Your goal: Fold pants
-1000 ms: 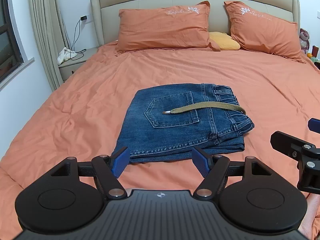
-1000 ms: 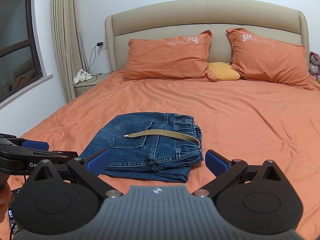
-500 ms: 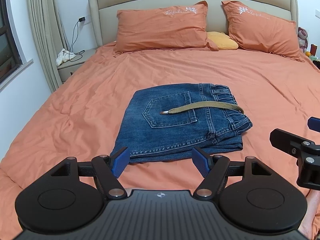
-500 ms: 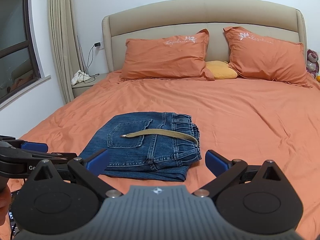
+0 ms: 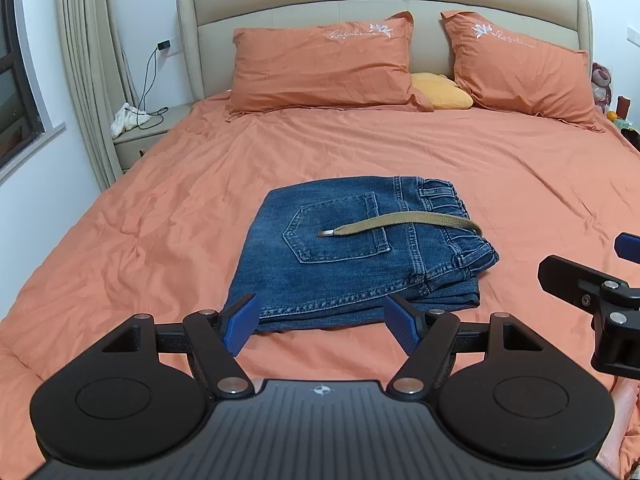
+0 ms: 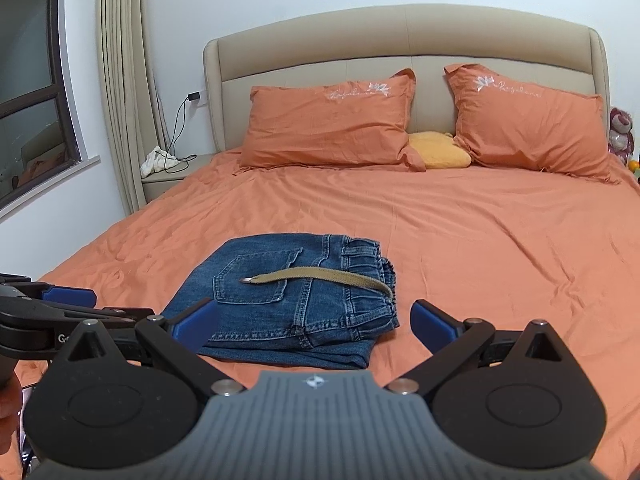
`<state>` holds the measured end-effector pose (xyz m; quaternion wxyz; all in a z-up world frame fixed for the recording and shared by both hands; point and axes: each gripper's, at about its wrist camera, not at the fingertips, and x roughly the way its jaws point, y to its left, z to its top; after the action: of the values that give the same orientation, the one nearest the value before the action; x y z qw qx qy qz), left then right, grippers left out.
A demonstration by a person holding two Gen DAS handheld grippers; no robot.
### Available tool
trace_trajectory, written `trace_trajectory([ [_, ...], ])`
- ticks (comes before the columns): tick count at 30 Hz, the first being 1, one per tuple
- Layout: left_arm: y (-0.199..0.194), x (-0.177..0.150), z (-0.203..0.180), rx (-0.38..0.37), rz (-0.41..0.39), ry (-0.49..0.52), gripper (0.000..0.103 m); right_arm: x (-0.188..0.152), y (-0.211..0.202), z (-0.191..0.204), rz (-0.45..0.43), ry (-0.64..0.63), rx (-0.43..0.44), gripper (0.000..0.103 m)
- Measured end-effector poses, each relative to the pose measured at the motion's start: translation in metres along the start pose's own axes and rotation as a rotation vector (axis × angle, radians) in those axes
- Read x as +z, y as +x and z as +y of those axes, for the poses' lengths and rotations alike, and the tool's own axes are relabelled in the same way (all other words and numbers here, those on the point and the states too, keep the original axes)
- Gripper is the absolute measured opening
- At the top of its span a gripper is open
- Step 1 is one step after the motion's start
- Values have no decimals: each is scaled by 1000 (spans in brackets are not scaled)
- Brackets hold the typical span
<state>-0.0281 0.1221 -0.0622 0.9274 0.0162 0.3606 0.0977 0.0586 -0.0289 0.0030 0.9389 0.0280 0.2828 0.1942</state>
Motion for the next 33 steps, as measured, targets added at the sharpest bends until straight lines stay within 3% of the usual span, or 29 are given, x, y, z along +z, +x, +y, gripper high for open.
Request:
trace_trajectory([
  [33,-13,-2,5,1,-48,41,83,1,-12,10,-4,-21,5,98],
])
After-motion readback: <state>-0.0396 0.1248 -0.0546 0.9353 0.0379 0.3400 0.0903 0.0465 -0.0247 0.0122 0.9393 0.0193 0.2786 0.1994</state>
